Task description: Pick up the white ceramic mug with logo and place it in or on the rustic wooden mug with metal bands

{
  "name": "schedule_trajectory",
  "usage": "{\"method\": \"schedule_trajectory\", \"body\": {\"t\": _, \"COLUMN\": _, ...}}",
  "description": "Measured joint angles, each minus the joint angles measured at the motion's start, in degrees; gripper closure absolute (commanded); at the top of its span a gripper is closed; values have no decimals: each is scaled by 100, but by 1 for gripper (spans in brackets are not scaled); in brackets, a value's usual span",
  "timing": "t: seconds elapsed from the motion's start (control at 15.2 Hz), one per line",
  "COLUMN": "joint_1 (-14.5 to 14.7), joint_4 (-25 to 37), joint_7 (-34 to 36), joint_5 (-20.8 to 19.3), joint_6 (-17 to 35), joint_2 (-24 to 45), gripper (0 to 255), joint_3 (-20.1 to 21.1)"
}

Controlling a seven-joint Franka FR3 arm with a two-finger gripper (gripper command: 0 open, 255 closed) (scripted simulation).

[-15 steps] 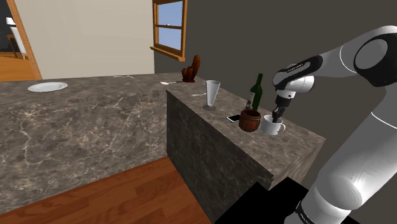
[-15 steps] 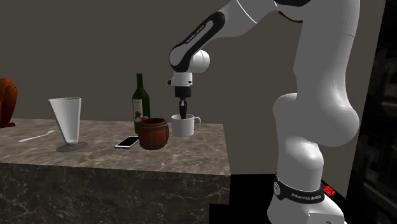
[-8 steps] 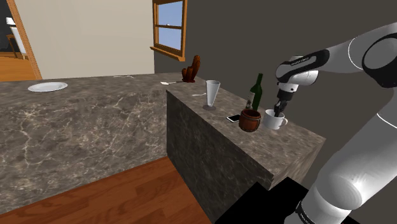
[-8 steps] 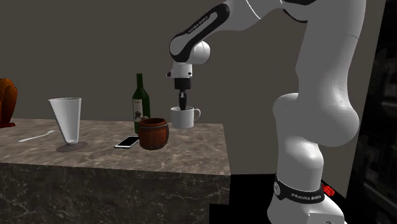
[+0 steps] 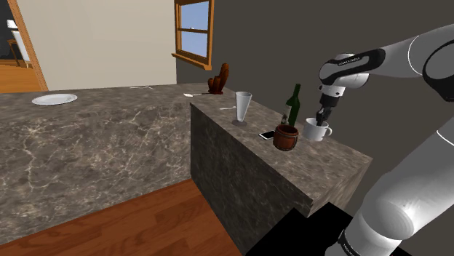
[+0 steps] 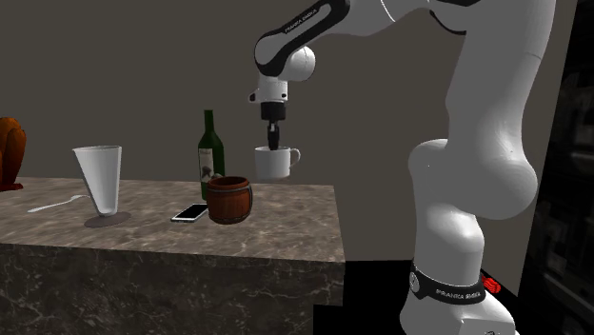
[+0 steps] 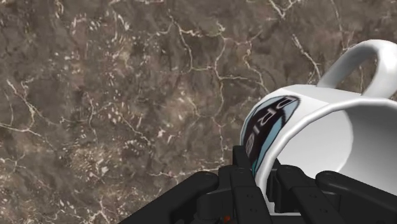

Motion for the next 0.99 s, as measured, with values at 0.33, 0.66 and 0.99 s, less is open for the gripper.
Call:
{"method": "schedule_trajectory", "body": {"t": 0.33, "joint_1": 2, "joint_4": 315, "joint_7": 42, "joint_5": -36, "joint_6": -394, "joint_2": -95, "gripper": 255, "joint_3": 53}}
{"method": "schedule_trajectory", "body": {"t": 0.66, "joint_1": 12, "joint_4": 662, "joint_7": 65, "joint_5": -45, "joint_6": -781, "joint_2": -142, "gripper": 255, "joint_3": 96}}
{"method": "schedule_trajectory", "body": {"t": 0.99, "joint_1": 155, "joint_4": 1389, "joint_7": -24, "joint_5": 366, "joint_6": -961, "joint_2": 531, "gripper": 255, "joint_3": 32}}
